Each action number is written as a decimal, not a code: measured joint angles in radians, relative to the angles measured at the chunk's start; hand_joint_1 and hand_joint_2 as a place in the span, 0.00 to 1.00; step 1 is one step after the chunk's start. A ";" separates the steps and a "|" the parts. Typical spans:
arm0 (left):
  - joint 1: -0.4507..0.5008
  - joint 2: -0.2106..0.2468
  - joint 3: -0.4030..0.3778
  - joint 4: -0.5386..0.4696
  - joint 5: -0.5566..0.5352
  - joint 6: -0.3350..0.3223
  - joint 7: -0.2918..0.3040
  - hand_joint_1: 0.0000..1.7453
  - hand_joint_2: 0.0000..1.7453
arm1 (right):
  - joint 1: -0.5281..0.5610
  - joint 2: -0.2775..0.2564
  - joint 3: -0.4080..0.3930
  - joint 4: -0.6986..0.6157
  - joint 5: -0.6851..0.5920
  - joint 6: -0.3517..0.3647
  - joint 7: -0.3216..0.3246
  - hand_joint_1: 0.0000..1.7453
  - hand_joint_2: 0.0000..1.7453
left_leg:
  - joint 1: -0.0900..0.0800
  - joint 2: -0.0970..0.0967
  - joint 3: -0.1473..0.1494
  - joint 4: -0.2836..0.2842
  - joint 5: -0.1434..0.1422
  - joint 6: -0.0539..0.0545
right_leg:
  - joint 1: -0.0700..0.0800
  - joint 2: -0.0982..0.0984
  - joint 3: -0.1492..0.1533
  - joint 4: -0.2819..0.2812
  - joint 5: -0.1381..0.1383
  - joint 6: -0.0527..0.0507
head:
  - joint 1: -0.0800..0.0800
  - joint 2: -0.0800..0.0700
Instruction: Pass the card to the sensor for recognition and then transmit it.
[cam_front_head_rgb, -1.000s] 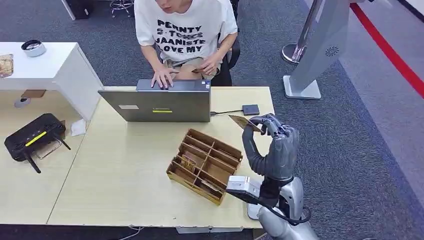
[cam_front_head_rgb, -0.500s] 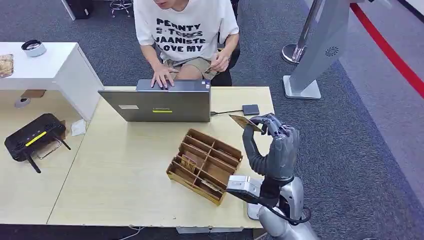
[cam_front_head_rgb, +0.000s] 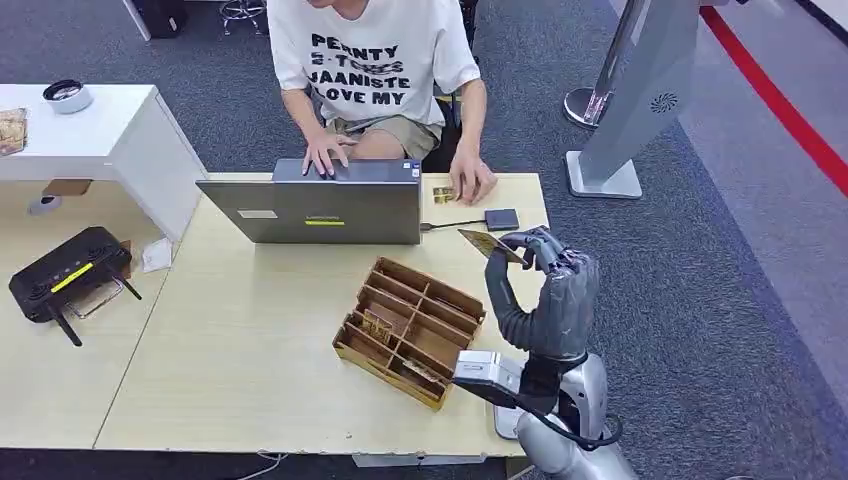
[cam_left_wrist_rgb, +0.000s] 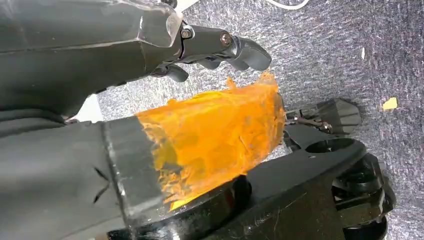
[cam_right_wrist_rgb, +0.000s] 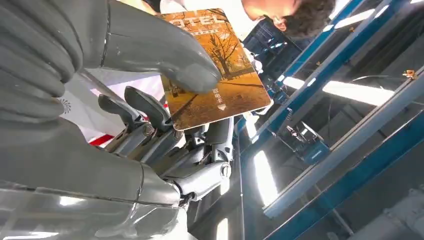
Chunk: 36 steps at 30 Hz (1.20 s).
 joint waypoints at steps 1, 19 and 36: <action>0.000 0.000 0.000 0.000 0.000 0.000 0.000 0.00 0.00 | 0.000 0.000 0.000 0.000 0.000 0.000 0.000 1.00 1.00 | 0.000 0.000 0.000 0.000 0.000 0.000 | 0.000 0.000 0.000 0.000 0.000 0.000 | 0.000 0.000; 0.000 0.000 0.000 0.000 0.000 0.000 0.000 0.00 0.00 | 0.000 0.000 -0.002 0.000 0.000 0.000 0.000 1.00 1.00 | 0.000 0.000 0.000 0.000 0.000 0.000 | 0.000 0.000 0.000 0.000 0.000 0.000 | 0.000 0.000; -0.075 -0.005 -0.103 0.000 -0.099 -0.074 0.071 0.00 0.00 | -0.673 -0.015 0.228 0.757 0.661 0.000 0.303 1.00 1.00 | 0.000 -0.001 -0.009 0.001 0.014 -0.003 | 0.001 0.000 -0.008 0.001 0.012 -0.003 | 0.000 0.000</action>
